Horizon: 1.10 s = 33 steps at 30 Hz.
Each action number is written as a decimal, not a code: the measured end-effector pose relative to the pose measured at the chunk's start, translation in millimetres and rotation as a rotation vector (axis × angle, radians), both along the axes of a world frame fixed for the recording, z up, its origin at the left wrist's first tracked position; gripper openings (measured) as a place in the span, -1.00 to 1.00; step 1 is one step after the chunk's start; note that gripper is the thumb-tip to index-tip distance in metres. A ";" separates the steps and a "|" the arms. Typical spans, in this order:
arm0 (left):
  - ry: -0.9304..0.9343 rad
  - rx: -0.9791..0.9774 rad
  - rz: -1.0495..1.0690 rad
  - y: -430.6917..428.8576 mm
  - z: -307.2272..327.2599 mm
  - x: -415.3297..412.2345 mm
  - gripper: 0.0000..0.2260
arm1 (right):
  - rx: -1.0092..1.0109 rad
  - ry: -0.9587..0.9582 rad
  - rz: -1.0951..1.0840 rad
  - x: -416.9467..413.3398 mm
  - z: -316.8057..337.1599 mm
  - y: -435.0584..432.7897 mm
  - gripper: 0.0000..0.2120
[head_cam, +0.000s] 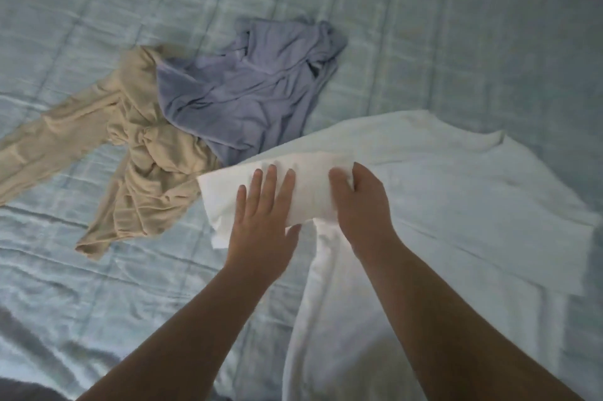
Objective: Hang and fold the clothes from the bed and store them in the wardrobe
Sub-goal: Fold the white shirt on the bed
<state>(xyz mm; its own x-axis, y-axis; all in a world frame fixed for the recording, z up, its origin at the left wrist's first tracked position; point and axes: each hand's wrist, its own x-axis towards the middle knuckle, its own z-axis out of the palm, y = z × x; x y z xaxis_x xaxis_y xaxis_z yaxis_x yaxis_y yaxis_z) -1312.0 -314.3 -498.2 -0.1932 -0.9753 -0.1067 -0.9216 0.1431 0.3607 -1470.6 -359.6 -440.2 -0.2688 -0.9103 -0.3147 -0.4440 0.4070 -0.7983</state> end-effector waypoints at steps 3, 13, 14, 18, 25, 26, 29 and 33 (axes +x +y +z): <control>-0.005 0.018 -0.010 -23.6 -1.1 -58.3 -0.12 | -0.014 0.004 -0.085 -70.3 -4.2 -4.8 -0.75; -0.064 0.093 -0.377 -41.4 -16.1 -241.7 -0.15 | 0.109 0.184 -0.384 -302.4 -34.5 32.4 -0.68; -0.077 0.100 -0.414 -39.5 -18.9 -256.8 -0.17 | 0.111 0.195 -0.393 -319.8 -37.5 38.7 -0.70; -0.130 0.117 -0.526 -29.9 -27.4 -310.6 -0.22 | 0.128 0.273 -0.423 -376.4 -47.4 60.4 -0.82; -0.186 0.101 -0.621 -19.1 -37.1 -357.9 -0.24 | 0.106 0.359 -0.470 -415.0 -61.3 88.4 -0.92; -0.201 0.090 -0.634 -17.6 -38.4 -358.8 -0.26 | 0.100 0.370 -0.465 -413.6 -61.0 90.8 -0.84; -0.199 0.056 -0.642 -12.9 -43.5 -358.0 -0.30 | 0.087 0.556 -0.414 -410.6 -62.5 95.7 -0.46; -0.198 0.066 -0.651 -9.8 -48.3 -357.2 -0.30 | -0.082 0.764 -0.184 -397.4 -64.6 99.8 -0.46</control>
<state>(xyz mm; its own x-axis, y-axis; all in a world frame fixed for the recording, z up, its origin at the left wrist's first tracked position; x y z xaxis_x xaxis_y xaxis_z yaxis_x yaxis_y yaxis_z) -1669.2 -324.1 -546.5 -0.7090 -0.6573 -0.2555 -0.7047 0.6742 0.2210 -1868.0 -259.8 -504.9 -0.5316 -0.8428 0.0842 -0.8130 0.4800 -0.3296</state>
